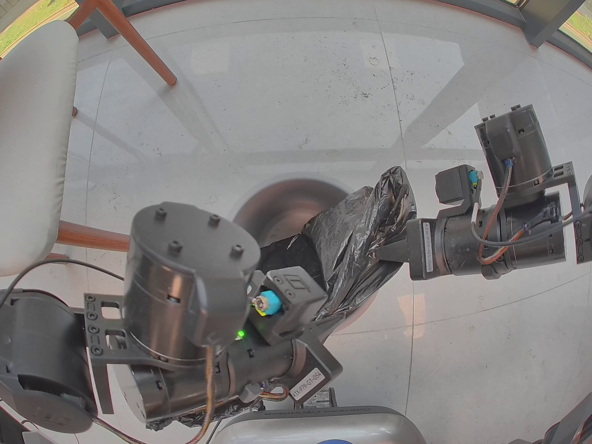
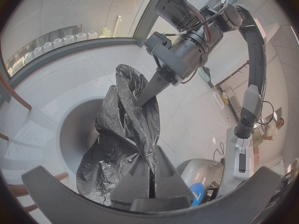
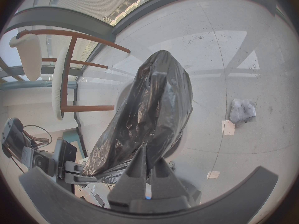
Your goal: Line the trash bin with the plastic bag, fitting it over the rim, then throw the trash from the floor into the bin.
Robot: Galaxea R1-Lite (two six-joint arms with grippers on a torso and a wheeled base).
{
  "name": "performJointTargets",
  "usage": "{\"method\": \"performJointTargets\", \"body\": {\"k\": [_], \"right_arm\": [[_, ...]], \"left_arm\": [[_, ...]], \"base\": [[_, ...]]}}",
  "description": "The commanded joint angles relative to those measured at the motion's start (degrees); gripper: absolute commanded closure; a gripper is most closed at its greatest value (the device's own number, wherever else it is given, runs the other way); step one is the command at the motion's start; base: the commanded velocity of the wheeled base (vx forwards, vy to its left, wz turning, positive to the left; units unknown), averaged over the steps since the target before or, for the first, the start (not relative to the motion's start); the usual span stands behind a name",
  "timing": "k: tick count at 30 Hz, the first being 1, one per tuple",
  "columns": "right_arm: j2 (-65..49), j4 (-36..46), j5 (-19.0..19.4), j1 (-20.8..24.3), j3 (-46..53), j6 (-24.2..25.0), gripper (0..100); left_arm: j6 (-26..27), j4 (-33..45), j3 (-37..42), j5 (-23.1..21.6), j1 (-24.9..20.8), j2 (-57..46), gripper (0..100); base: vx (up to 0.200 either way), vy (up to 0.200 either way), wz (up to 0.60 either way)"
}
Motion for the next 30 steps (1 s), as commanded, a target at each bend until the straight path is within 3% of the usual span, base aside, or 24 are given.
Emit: {"method": "performJointTargets", "body": {"k": [1, 5, 6, 15, 24, 30], "right_arm": [[0.82, 0.10, -0.03, -0.64, 0.19, -0.76, 100], [0.91, 0.10, 0.06, -0.64, 1.06, -2.00, 100], [0.91, 0.02, 0.06, -0.64, 1.15, -2.08, 100], [0.56, 0.10, 0.06, -0.64, 2.03, -2.87, 100], [0.29, 0.10, 0.06, -0.55, 2.12, -2.87, 100], [0.03, 0.10, 0.06, -0.55, 2.29, -2.87, 100]], "left_arm": [[-0.08, -0.03, -0.50, 0.28, -0.02, 1.13, 100], [-0.16, 0.05, -0.50, 0.37, -0.02, 1.31, 100], [-0.16, -0.03, -0.50, 0.37, -0.02, 1.31, 0], [-4.47, -1.09, -0.42, 0.37, 0.07, 1.13, 0], [-4.56, -1.00, -0.33, 0.46, 0.77, 1.31, 0], [-4.82, -1.18, -1.21, -1.39, 8.86, 2.45, 0]], "base": [[0.000, 0.000, 0.00], [0.000, 0.000, 0.00], [0.000, 0.000, 0.00], [0.000, 0.000, 0.00], [0.000, 0.000, 0.00], [0.000, 0.000, 0.00]]}}
